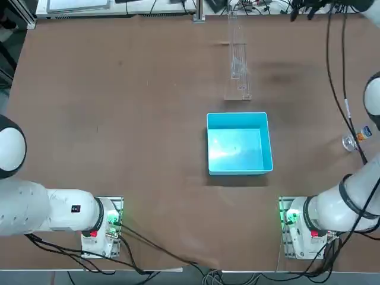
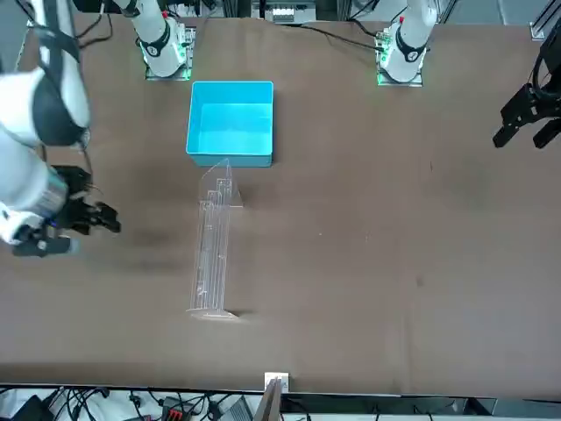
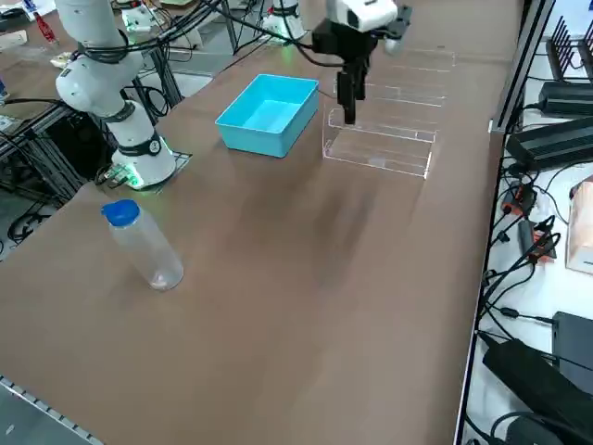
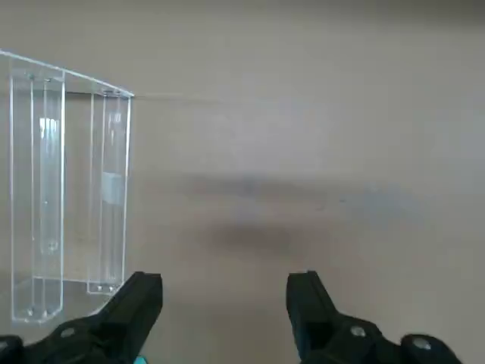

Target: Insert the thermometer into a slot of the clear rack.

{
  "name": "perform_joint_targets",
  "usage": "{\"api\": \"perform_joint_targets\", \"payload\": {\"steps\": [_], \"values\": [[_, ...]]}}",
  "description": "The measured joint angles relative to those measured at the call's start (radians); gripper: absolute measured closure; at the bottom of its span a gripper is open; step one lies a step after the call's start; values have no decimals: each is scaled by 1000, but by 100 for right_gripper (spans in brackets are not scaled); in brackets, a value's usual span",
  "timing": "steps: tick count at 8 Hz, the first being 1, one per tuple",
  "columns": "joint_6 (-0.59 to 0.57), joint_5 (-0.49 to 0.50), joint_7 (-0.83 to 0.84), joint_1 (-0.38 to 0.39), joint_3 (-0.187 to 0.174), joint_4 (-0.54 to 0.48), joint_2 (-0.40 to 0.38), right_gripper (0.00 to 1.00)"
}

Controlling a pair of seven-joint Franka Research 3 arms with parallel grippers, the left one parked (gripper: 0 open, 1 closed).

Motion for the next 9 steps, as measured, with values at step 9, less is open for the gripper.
{"api": "perform_joint_targets", "payload": {"steps": [9], "values": [[-298, -1, -6, -51, -19, 77, -199, 0]]}}
